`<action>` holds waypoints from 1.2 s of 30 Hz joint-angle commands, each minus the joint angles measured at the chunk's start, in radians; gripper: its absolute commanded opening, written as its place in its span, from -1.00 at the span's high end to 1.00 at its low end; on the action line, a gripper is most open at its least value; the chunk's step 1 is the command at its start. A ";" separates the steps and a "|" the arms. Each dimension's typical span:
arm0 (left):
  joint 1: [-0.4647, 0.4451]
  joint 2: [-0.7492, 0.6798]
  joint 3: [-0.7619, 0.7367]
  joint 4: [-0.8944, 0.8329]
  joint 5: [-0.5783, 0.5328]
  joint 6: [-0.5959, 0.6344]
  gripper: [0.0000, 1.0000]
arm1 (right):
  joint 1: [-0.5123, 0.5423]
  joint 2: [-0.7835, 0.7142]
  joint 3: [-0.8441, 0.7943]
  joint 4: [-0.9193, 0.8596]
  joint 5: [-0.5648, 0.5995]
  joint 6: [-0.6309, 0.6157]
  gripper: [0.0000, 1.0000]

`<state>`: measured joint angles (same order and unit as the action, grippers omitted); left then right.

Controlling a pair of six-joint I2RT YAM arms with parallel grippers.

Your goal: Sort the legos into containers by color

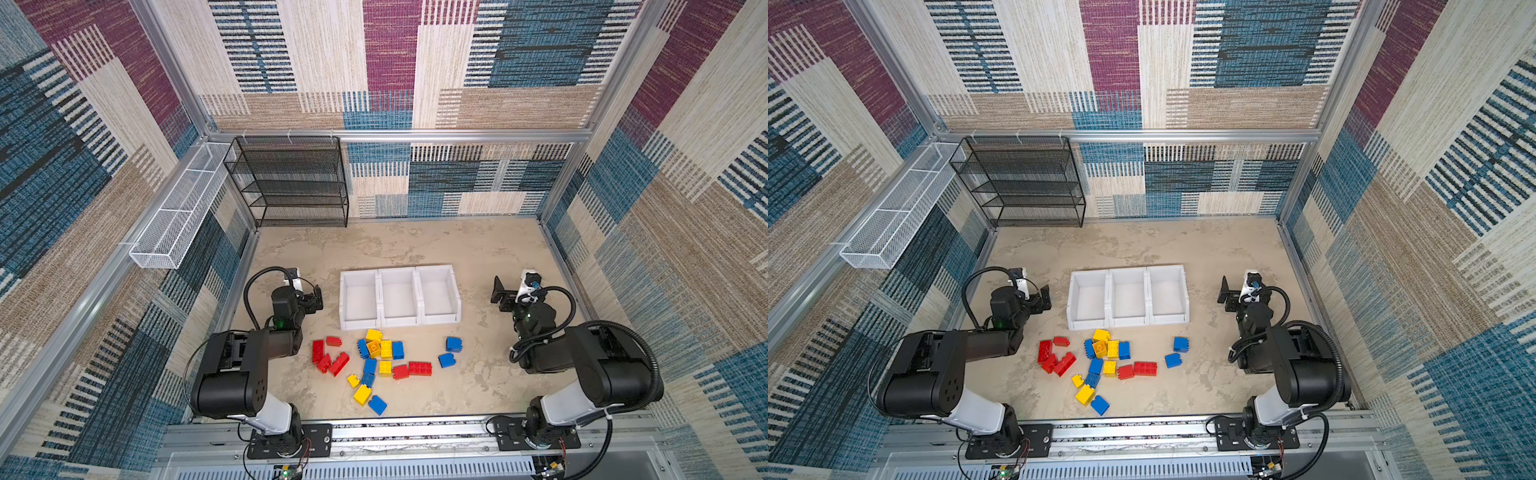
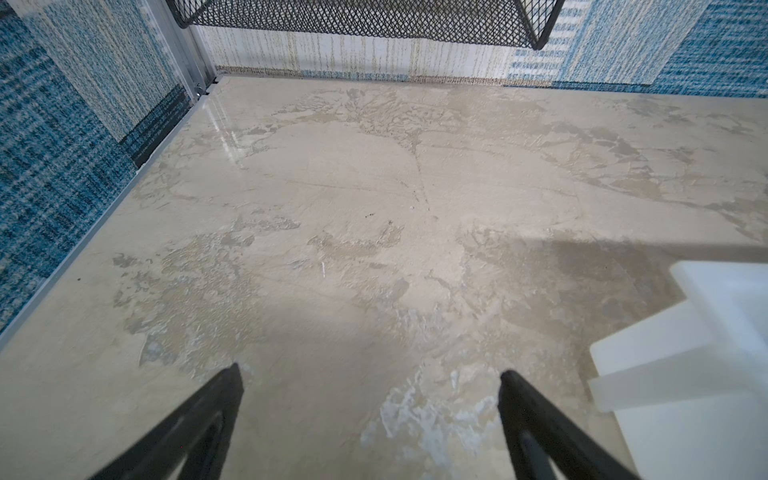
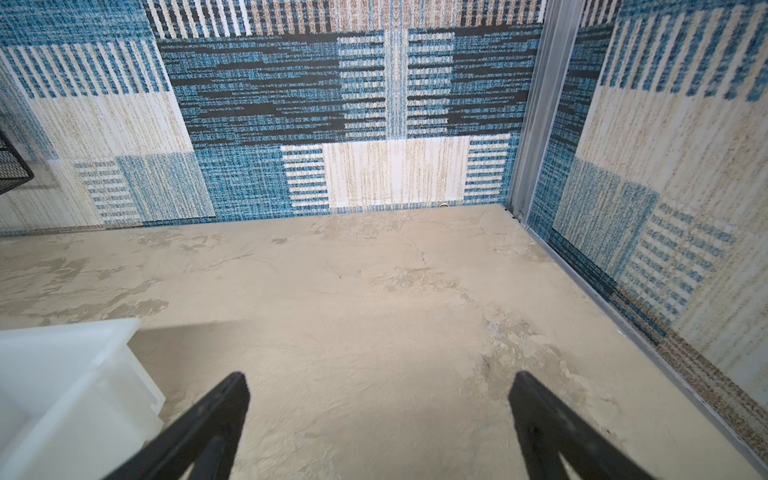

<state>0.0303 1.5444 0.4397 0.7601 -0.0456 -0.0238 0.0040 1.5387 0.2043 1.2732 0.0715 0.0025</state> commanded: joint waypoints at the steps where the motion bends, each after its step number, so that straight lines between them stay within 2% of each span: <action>1: 0.000 -0.007 0.001 0.025 0.004 0.009 -0.97 | -0.001 -0.003 -0.003 0.028 -0.007 -0.007 -0.99; 3: 0.000 -0.041 0.002 -0.009 -0.015 0.004 -0.97 | 0.010 -0.053 0.011 -0.038 0.065 0.006 -0.99; 4: 0.000 -0.102 0.031 -0.116 -0.023 -0.003 -0.97 | 0.019 -0.096 0.031 -0.088 0.077 -0.005 -0.99; 6: 0.000 -0.247 0.167 -0.502 -0.048 -0.047 -0.97 | 0.048 -0.238 0.190 -0.511 0.114 0.039 -0.99; 8: 0.000 -0.319 0.278 -0.751 -0.031 -0.127 -0.97 | 0.063 -0.325 0.325 -0.849 0.101 0.134 -0.99; 9: -0.002 -0.348 0.310 -0.826 0.002 -0.162 -0.97 | 0.081 -0.363 0.366 -0.961 0.085 0.172 -0.99; 12: -0.014 -0.426 0.323 -0.945 0.101 -0.228 -0.98 | 0.161 -0.432 0.433 -1.188 0.062 0.252 -0.98; 14: -0.038 -0.496 0.286 -0.987 0.101 -0.278 -0.97 | 0.221 -0.443 0.470 -1.350 0.038 0.298 -0.96; 17: -0.069 -0.596 0.216 -1.025 0.105 -0.333 -0.97 | 0.324 -0.440 0.494 -1.534 0.065 0.353 -0.89; 22: -0.108 -0.707 0.122 -1.065 0.089 -0.380 -0.97 | 0.495 -0.416 0.468 -1.687 0.105 0.497 -0.80; 28: -0.121 -0.730 0.110 -1.111 0.091 -0.391 -0.95 | 0.666 -0.322 0.459 -1.802 0.153 0.611 -0.79; 31: -0.125 -0.719 0.105 -1.105 0.097 -0.402 -0.94 | 0.702 -0.276 0.454 -1.814 0.152 0.634 -0.79; 36: -0.132 -0.701 0.096 -1.101 0.108 -0.417 -0.92 | 0.729 -0.227 0.472 -1.781 0.129 0.640 -0.67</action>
<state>-0.0990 0.8387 0.5385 -0.3332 0.0547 -0.4133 0.7227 1.2968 0.6617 -0.5186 0.1940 0.6102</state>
